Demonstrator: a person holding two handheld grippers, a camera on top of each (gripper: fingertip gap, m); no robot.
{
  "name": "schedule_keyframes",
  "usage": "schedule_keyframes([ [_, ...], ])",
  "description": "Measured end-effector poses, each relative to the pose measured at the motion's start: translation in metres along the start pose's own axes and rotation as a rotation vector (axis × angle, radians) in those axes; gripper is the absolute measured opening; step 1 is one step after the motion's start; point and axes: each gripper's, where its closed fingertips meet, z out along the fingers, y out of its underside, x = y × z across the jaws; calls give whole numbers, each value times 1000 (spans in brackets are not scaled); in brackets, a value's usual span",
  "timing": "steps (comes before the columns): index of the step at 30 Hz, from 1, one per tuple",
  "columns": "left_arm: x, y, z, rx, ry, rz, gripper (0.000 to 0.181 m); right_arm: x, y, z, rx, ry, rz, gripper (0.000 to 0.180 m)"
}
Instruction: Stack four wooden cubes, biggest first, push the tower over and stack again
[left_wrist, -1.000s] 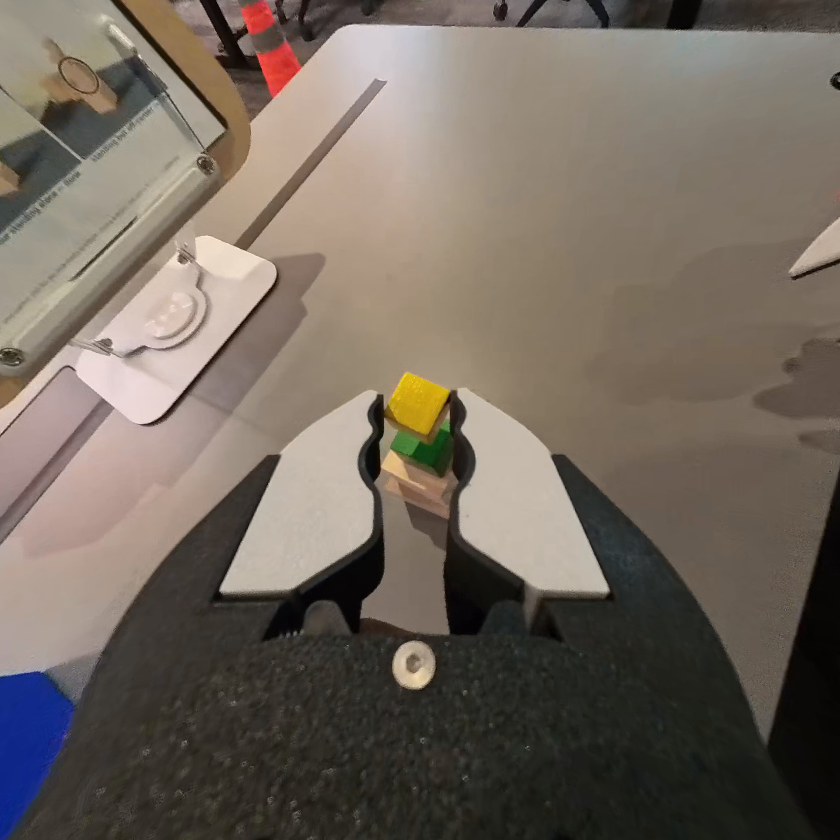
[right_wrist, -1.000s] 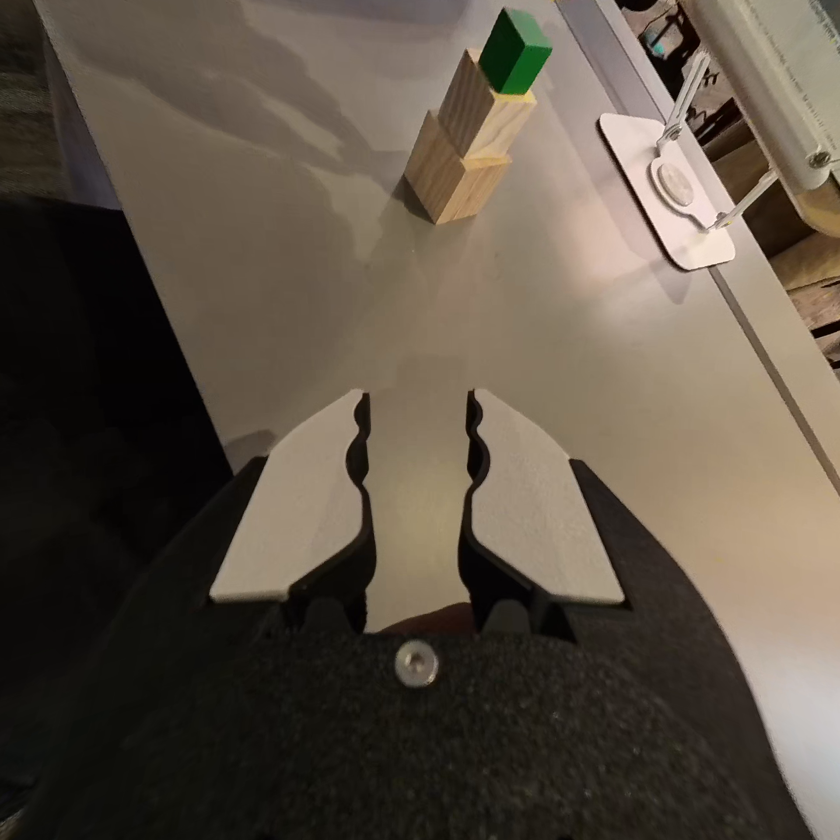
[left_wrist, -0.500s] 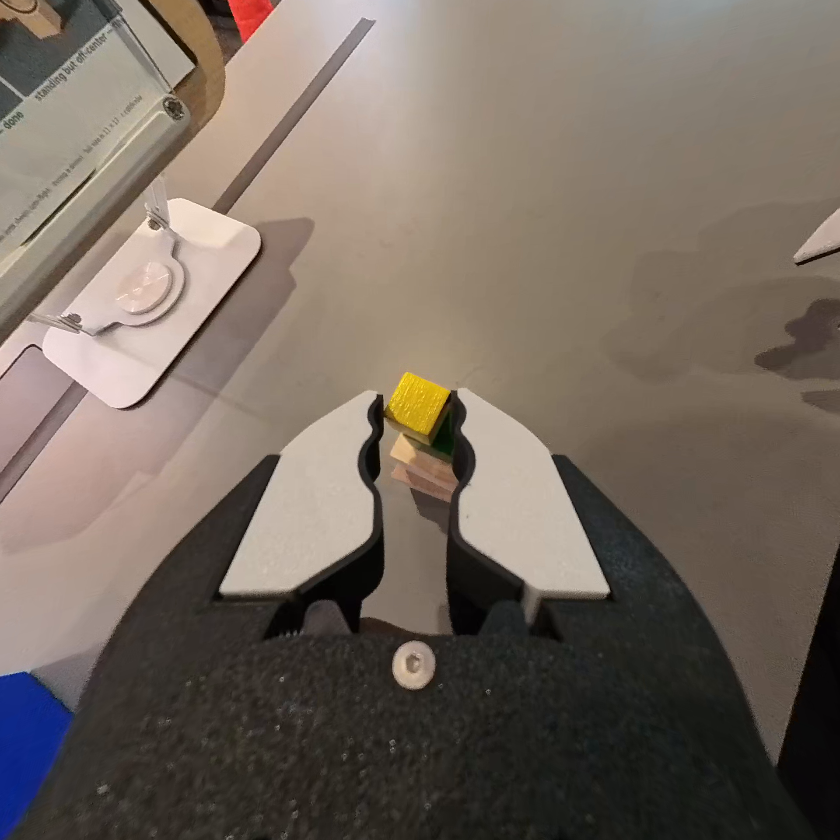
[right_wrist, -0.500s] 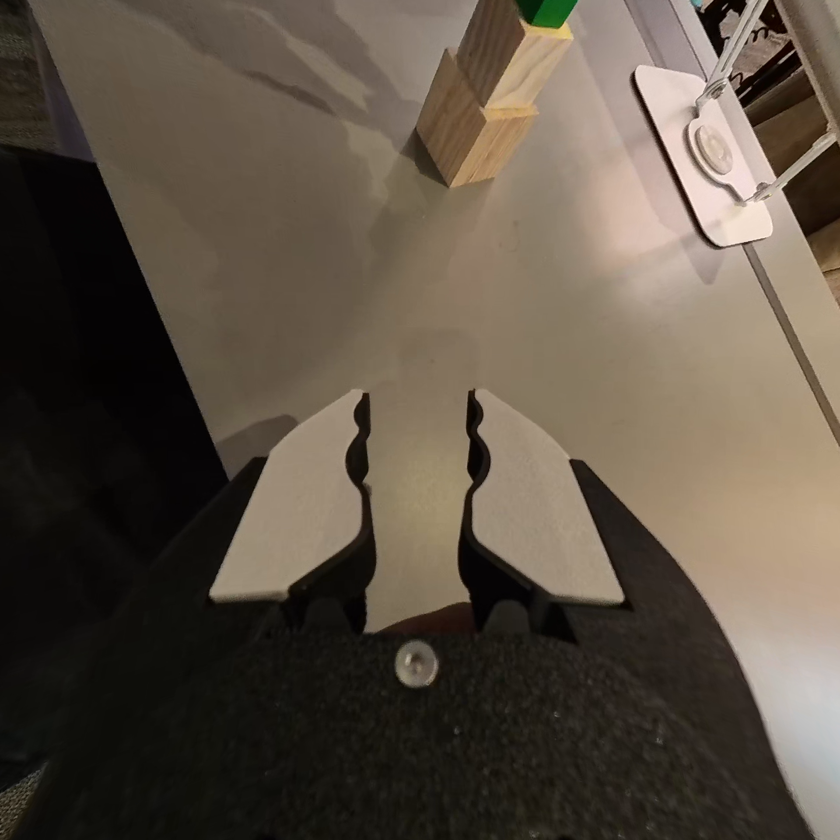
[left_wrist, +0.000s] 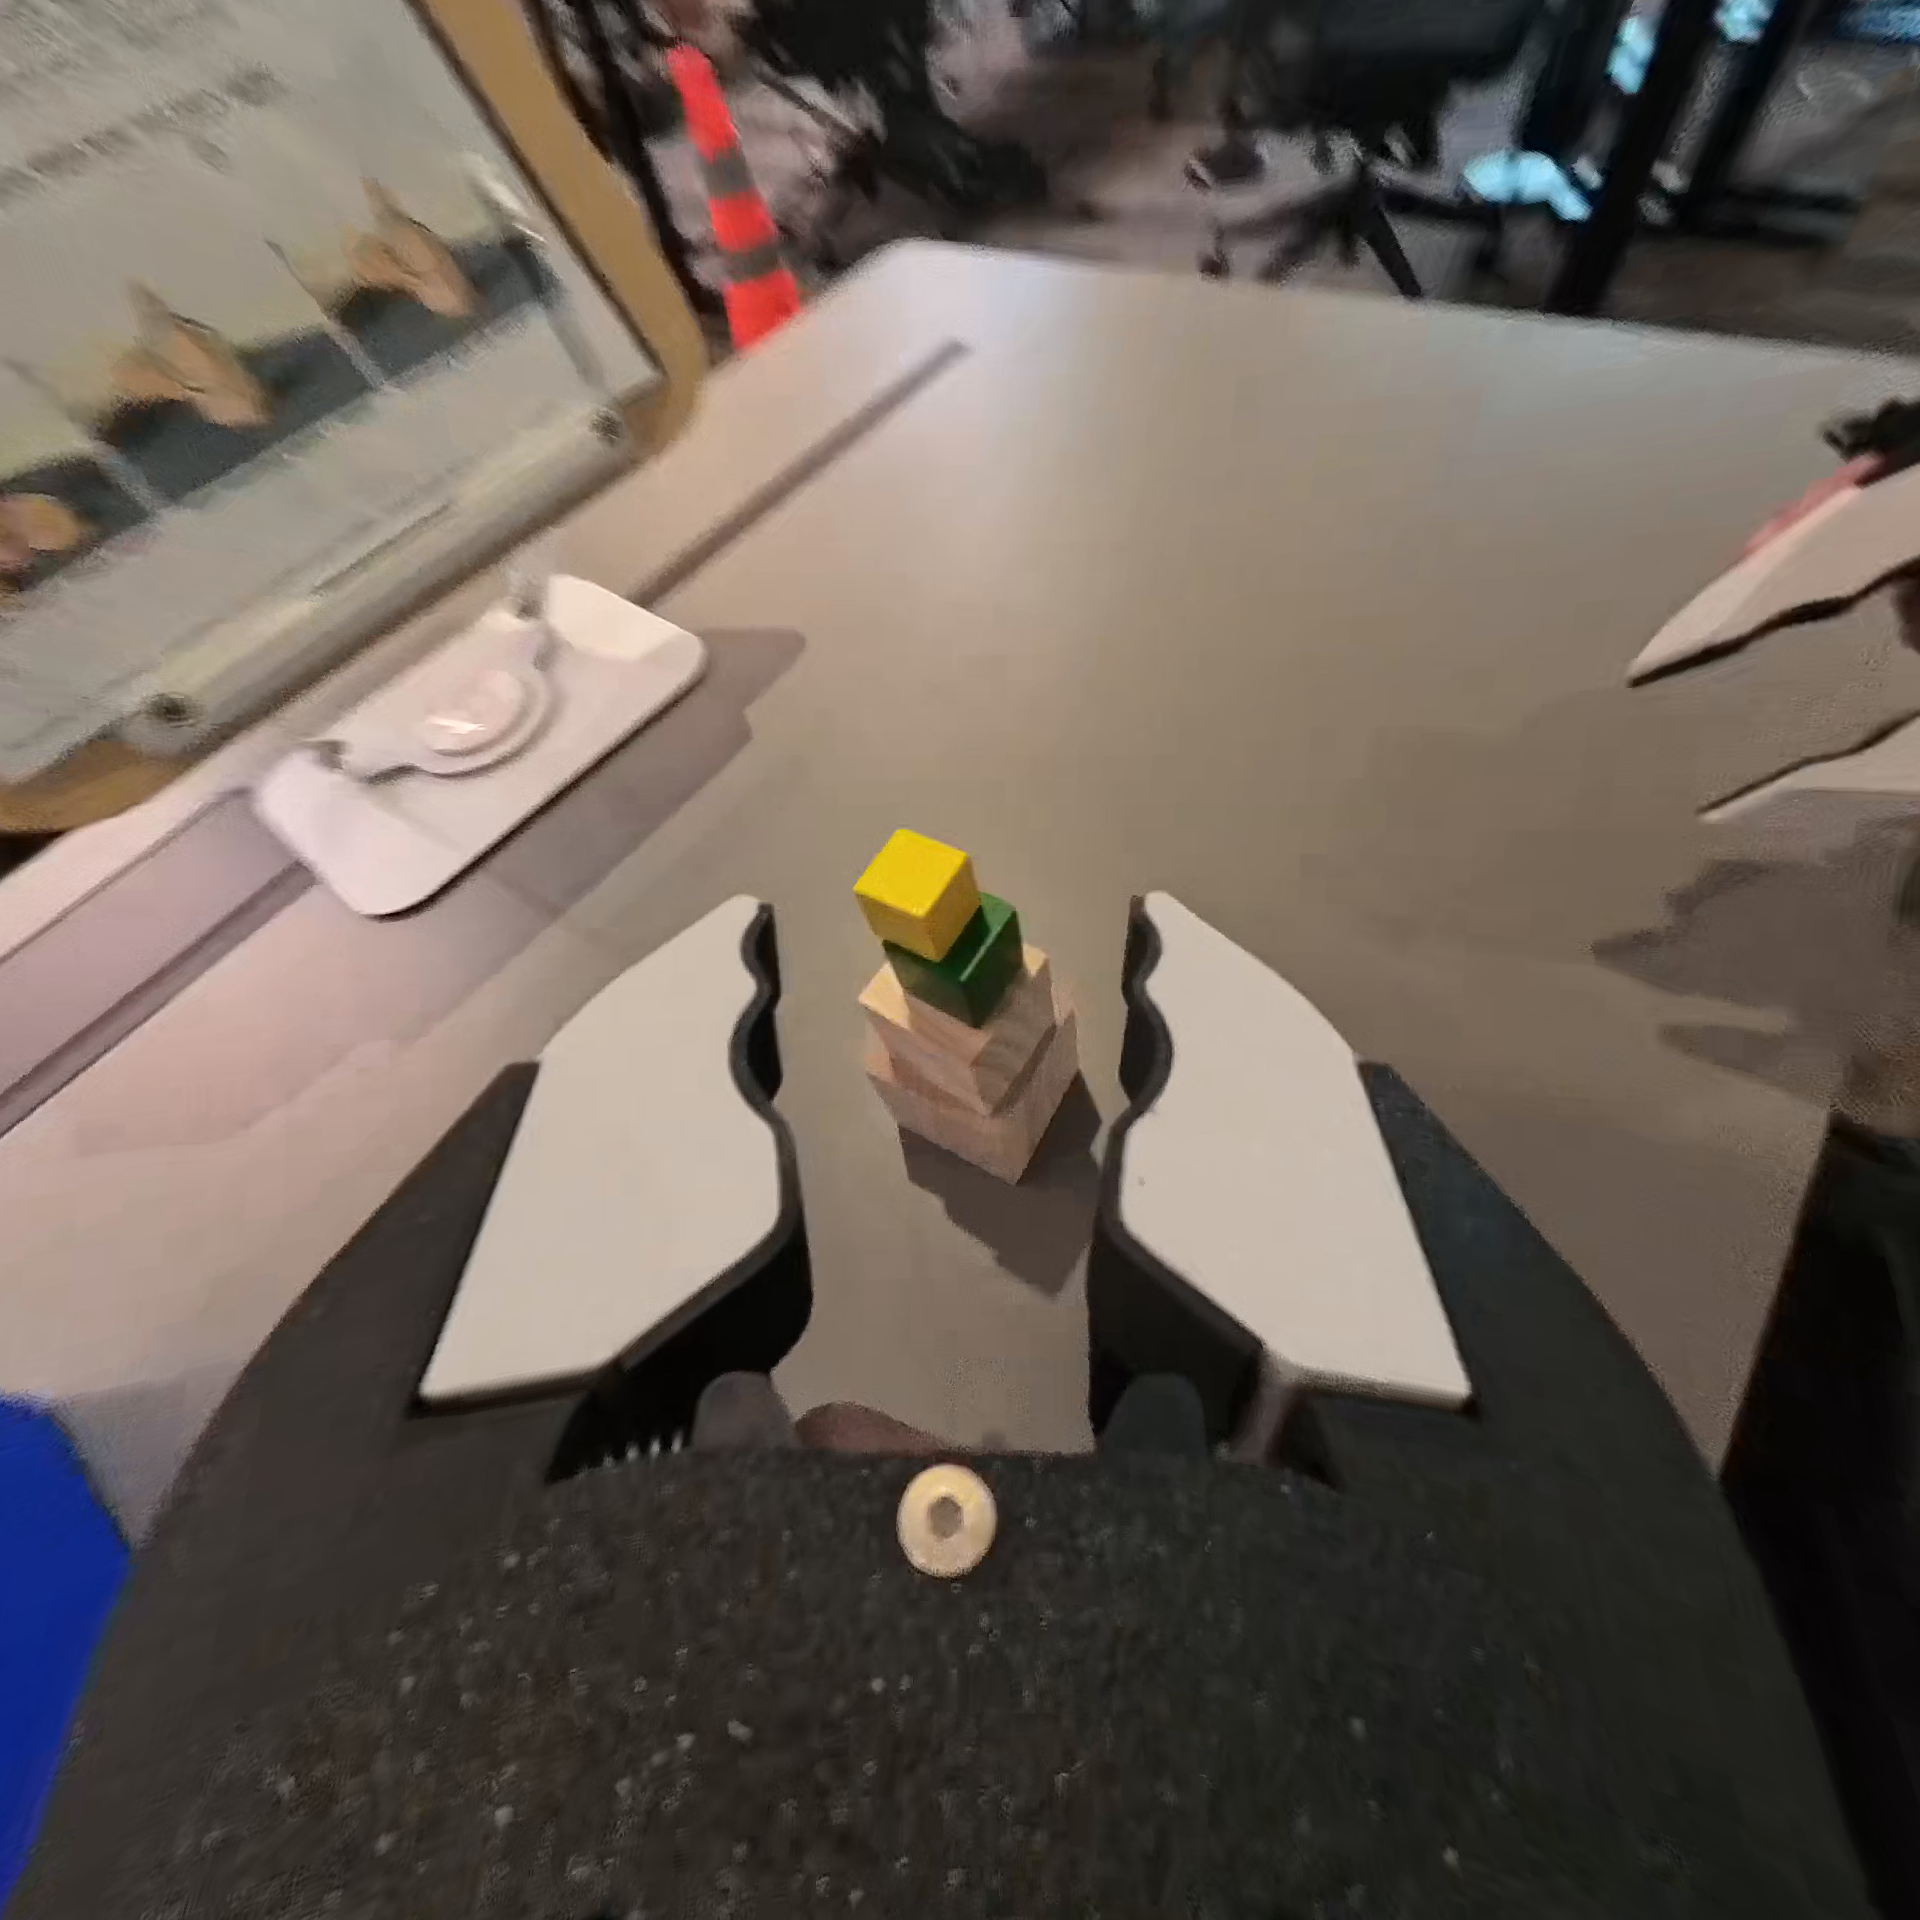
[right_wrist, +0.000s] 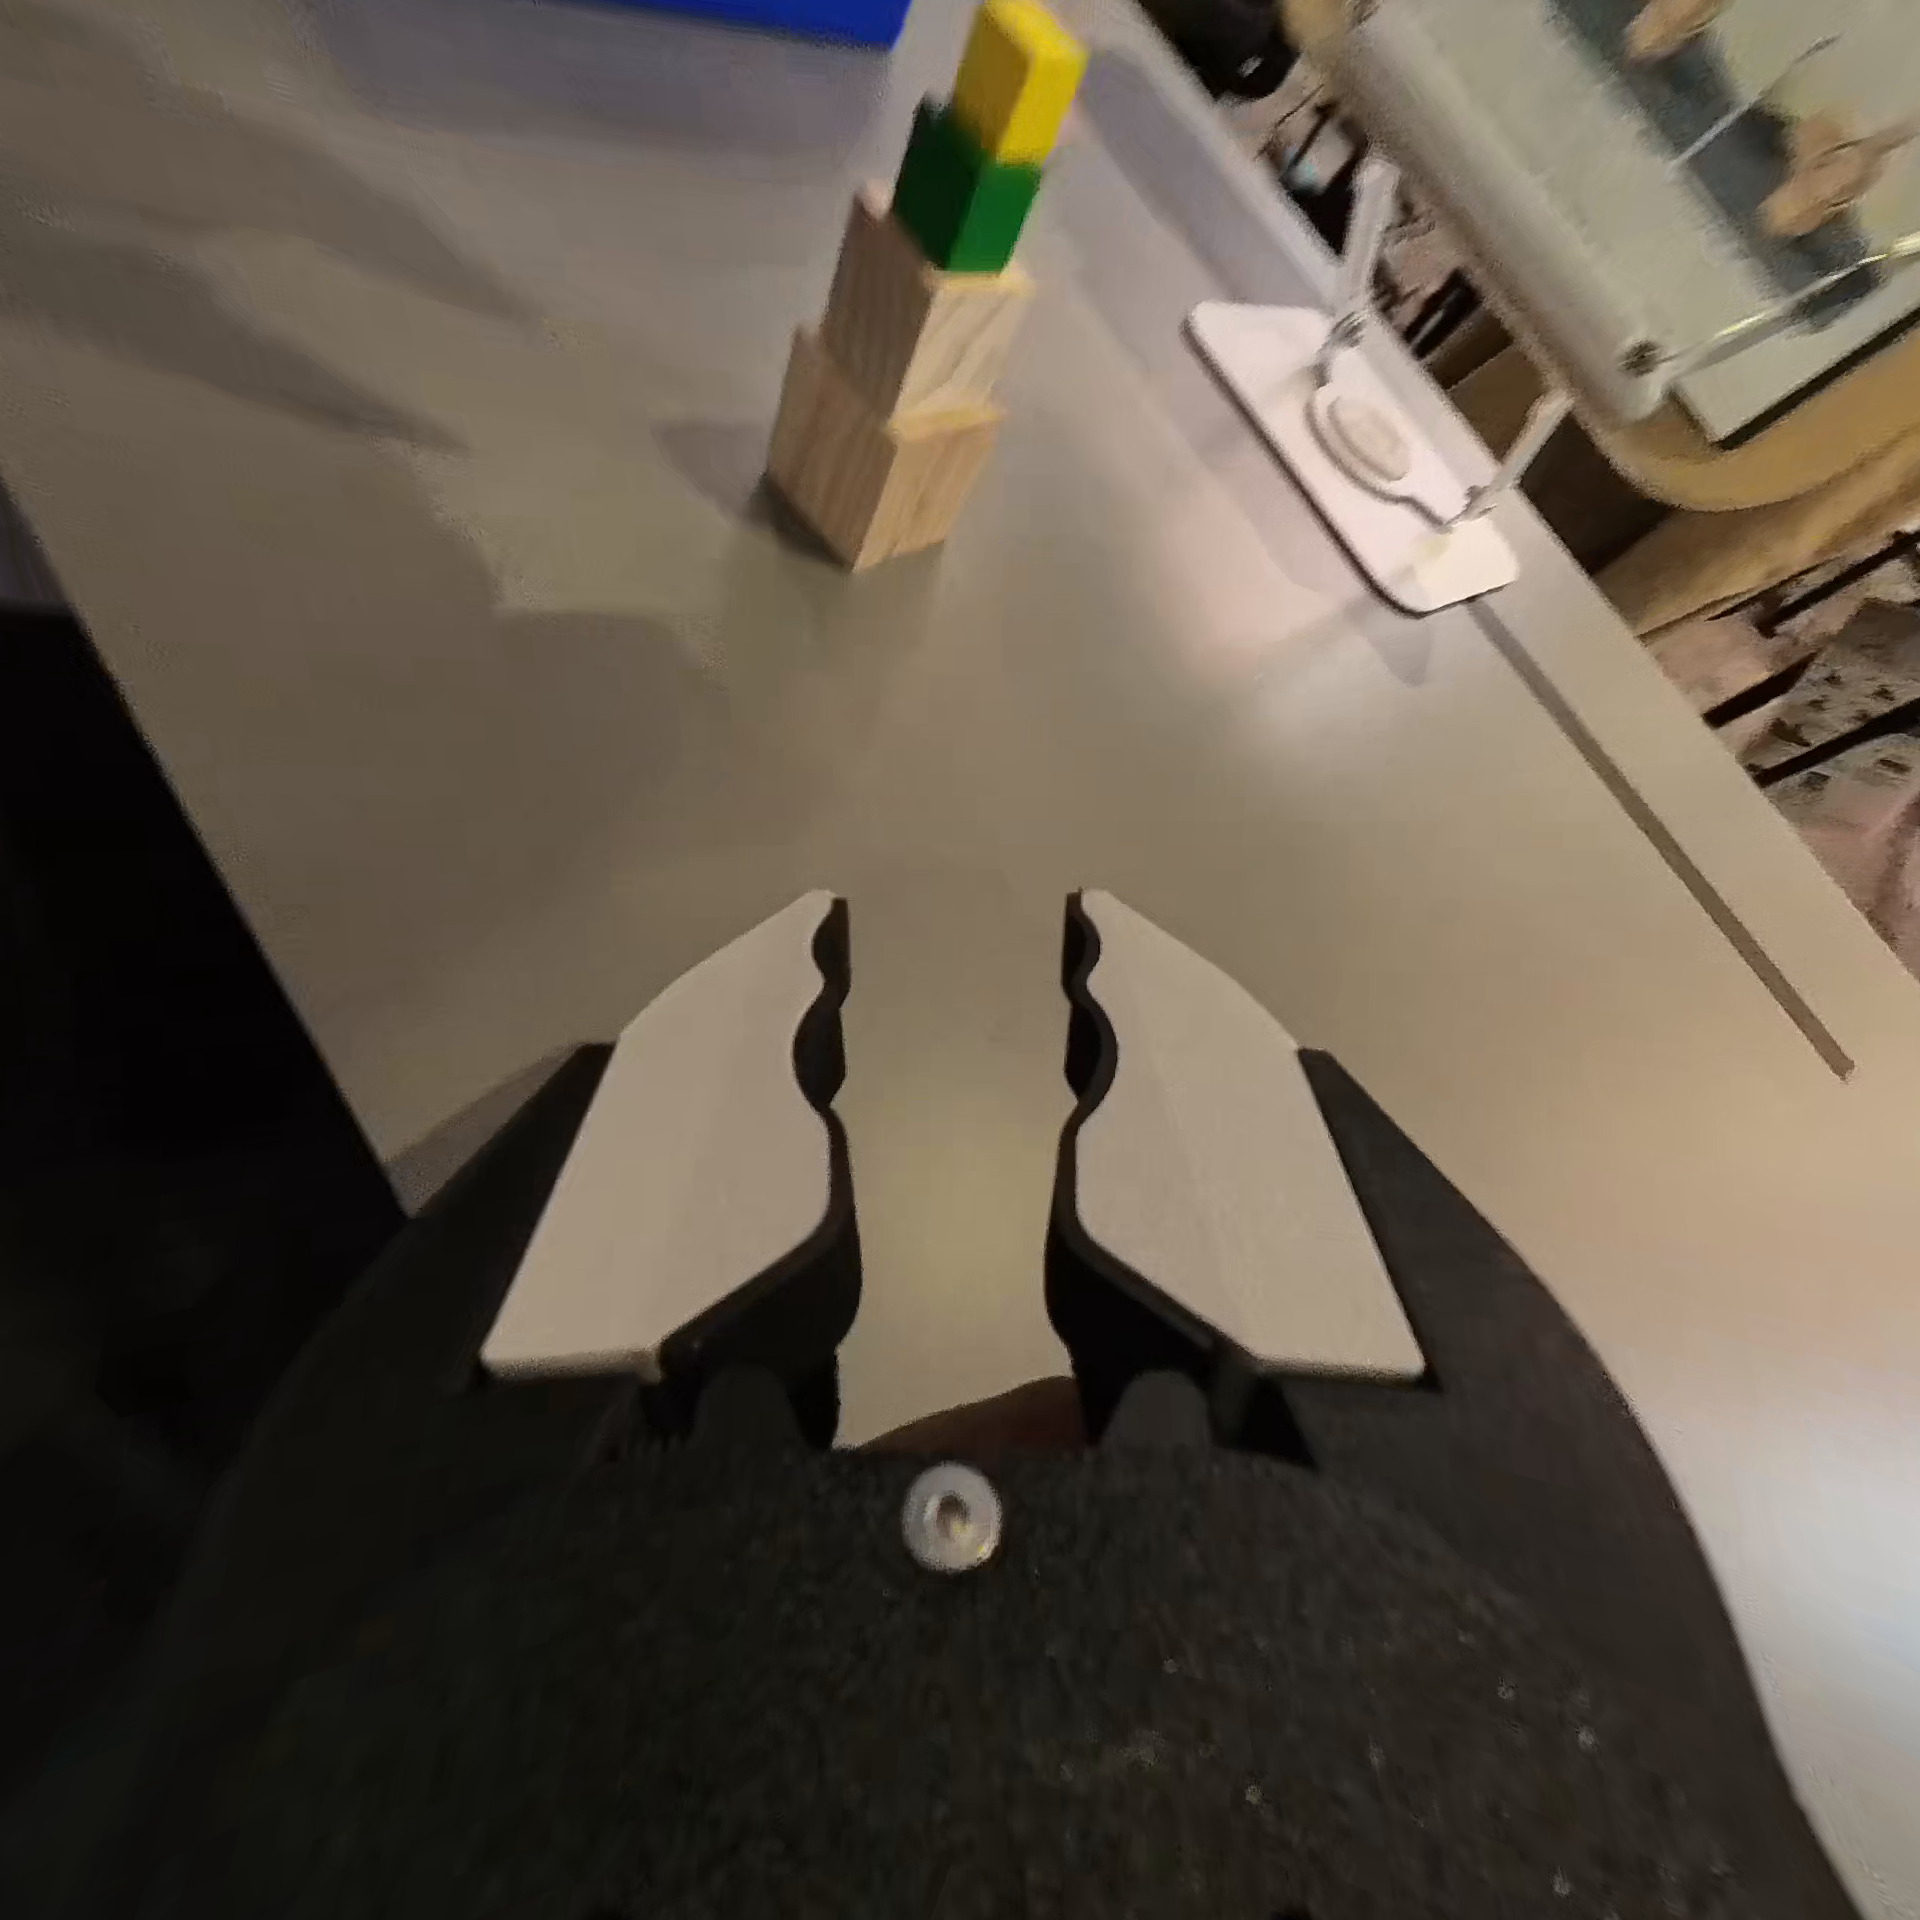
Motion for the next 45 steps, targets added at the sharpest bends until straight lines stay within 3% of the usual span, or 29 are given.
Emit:
schedule_keyframes([
  [4, -14, 36, -40, 138, -450, -109, 56, 15, -24, 4, 152, 59, 231, 38],
  [7, -3, 76, -54, 160, -597, -150, 50, 7, -36, 15, 242, -12, 478, 41],
  [11, 16, 94, -47, 118, -550, -184, 48, -14, -42, 28, 273, -71, 579, 40],
  [17, 24, 97, -38, 111, -509, -164, 46, -31, -34, 39, 207, 3, 431, 39],
  [30, 30, 97, -15, 59, -422, -170, 46, -32, -12, 38, 171, -4, 430, 35],
  [32, 32, 91, -7, 62, -399, -144, 37, -29, -11, 35, 177, 7, 434, 35],
  [33, 40, 85, 2, 64, -340, -132, 12, -27, -10, 32, 179, 10, 437, 35],
  [34, 57, 77, 15, 63, -227, -130, 0, -24, -9, 29, 183, 21, 439, 35],
  [37, 126, 63, 56, 17, 109, -121, 0, -12, -6, 17, 192, 65, 439, 34],
  [40, 168, 65, 79, -48, 239, -14, 0, 4, -2, 3, 204, 116, 439, 34],
  [43, 147, 74, 83, -97, 150, 48, 0, 11, 4, -5, 213, 126, 465, 33],
  [45, 66, 91, 84, -184, -140, -44, 0, 15, 10, -5, 207, 136, 474, 33],
])
